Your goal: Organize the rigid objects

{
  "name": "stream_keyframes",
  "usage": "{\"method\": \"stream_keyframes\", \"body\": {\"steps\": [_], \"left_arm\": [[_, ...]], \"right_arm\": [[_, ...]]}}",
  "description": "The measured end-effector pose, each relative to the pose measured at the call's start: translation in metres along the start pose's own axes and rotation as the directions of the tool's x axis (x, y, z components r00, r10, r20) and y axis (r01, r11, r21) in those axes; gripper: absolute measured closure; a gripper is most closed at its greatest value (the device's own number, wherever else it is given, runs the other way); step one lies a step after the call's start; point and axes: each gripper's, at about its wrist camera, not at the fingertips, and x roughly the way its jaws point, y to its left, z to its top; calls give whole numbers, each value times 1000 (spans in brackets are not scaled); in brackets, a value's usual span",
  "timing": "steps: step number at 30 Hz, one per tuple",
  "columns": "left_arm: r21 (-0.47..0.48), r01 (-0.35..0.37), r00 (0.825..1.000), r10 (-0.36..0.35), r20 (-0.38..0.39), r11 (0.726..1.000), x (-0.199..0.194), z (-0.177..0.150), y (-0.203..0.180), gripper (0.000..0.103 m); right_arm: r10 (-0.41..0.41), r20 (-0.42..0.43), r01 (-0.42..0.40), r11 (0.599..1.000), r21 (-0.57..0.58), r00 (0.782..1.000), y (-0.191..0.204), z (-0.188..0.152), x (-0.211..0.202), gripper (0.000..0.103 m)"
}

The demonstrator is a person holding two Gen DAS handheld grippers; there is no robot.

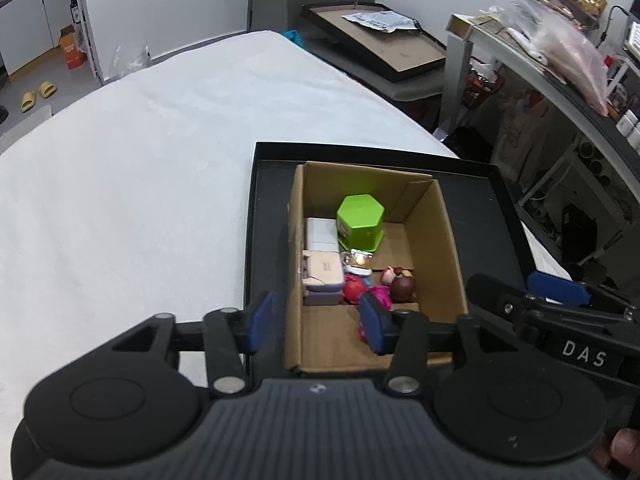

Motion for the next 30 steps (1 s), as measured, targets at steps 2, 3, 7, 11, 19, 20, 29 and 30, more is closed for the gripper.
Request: {"method": "stream_keyframes", "body": {"steps": [2, 3, 7, 11, 19, 20, 29, 30], "left_arm": [[2, -8, 1000, 8, 4, 1000, -9, -2, -4, 50], [0, -18, 1000, 18, 0, 1000, -14, -3, -5, 48], [22, -11, 1000, 11, 13, 1000, -34, -6, -12, 39], [35, -15, 999, 14, 42, 999, -56, -9, -19, 26], [65, -20, 997, 15, 75, 998, -89, -18, -25, 13], [69, -22, 996, 16, 82, 997, -94, -19, -25, 13], [76, 0, 990, -11, 141, 997, -133, -33, -27, 11], [77, -2, 989, -9, 147, 997, -135, -35, -28, 11]], "right_arm": [[-12, 25, 12, 1000, 5, 1000, 0, 0, -9, 20], [-17, 36, 17, 1000, 9, 999, -1, -1, -14, 17], [-30, 64, 27, 999, 37, 997, -3, -2, -32, 8], [-42, 92, 36, 997, 70, 995, -6, -5, -51, 0], [-67, 159, 52, 994, 98, 985, -8, -5, -98, 0], [-74, 161, 59, 993, 101, 984, -7, -6, -104, 0], [-119, 196, 110, 992, 55, 973, 9, -17, -136, 0], [-129, 197, 121, 991, 52, 972, 10, -18, -140, 0]]}}
